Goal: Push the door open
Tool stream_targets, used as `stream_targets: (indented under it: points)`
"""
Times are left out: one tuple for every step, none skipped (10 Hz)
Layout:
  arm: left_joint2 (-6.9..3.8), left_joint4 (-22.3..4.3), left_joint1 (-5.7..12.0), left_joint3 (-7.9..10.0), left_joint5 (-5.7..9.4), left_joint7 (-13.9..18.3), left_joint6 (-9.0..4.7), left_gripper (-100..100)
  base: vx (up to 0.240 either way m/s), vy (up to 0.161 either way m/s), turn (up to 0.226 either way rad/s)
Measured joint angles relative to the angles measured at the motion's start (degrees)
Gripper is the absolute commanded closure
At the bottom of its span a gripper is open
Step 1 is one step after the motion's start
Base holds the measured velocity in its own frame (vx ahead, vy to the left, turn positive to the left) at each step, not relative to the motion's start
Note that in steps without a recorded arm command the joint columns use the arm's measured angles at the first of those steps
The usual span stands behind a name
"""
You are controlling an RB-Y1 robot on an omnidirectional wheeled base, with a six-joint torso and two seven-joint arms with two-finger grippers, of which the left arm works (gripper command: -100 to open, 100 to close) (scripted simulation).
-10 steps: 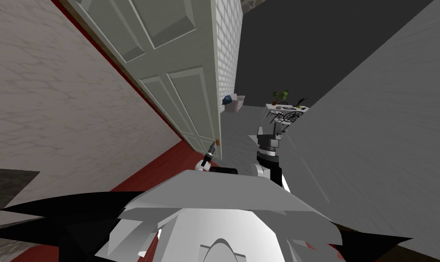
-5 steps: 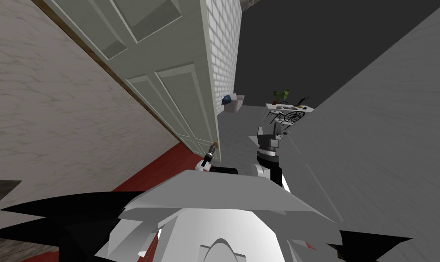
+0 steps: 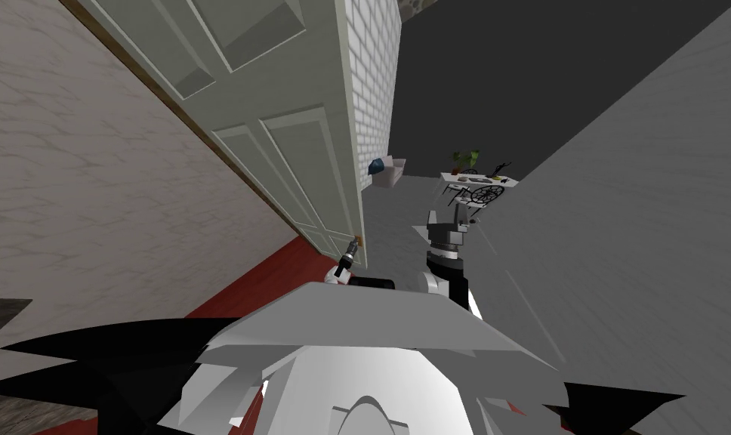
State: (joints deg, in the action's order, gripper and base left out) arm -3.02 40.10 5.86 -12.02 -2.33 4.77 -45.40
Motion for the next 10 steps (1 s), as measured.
stream_targets:
  points:
    - [-0.07,-0.96,0.26,0.29,0.16,-0.09,-0.19,100,0.143,-0.079,0.041]
    - [-0.38,0.42,-0.87,0.43,0.22,-0.19,0.51,100,0.145,-0.083,0.05]
    - [-0.37,0.35,-0.84,0.85,0.41,-0.49,0.65,100,0.147,-0.07,0.03]
    - [-0.39,-0.08,-0.37,1.33,0.64,-0.74,0.62,100,0.169,-0.062,0.019]
    - [-0.47,-2.34,1.05,1.97,0.99,-0.85,-0.43,100,0.131,-0.066,0.008]
    - [-0.82,-0.53,0.08,2.03,0.99,-0.8,-0.06,100,0.14,-0.086,0.066]
    - [-0.67,0.37,-0.14,2.49,1.18,-1.18,0.74,100,0.167,-0.108,0.051]
    - [-0.72,-1.2,0.58,3.23,1.54,-1.54,0.07,100,0.173,-0.09,0.058]
    - [-0.89,-1.75,0.81,3.93,1.88,-1.75,-0.12,100,0.16,-0.091,0.079]
    - [-1.43,-1.8,0.87,4.64,2.25,-1.72,-0.15,100,0.151,-0.057,0.098]
